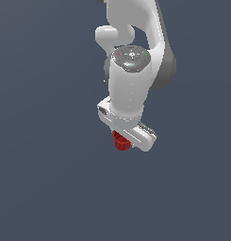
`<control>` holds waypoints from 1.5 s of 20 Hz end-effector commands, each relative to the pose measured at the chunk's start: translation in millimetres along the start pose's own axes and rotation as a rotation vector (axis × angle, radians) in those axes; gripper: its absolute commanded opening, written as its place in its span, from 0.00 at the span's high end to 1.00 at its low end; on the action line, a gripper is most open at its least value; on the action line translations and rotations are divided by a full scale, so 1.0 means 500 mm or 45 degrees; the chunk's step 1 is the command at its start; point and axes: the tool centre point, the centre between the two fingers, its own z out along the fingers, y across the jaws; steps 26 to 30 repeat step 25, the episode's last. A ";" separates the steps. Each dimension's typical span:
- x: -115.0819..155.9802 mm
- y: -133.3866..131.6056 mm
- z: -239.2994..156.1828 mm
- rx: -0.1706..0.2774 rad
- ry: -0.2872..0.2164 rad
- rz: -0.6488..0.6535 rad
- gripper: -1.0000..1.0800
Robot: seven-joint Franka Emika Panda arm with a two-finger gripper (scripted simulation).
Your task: Pick up the object and move it to a goal position.
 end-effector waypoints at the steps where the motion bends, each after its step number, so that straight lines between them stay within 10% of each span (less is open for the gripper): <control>1: 0.001 -0.021 -0.051 0.001 0.001 0.000 1.00; 30: 0.010 -0.106 -0.233 0.002 0.000 0.000 1.00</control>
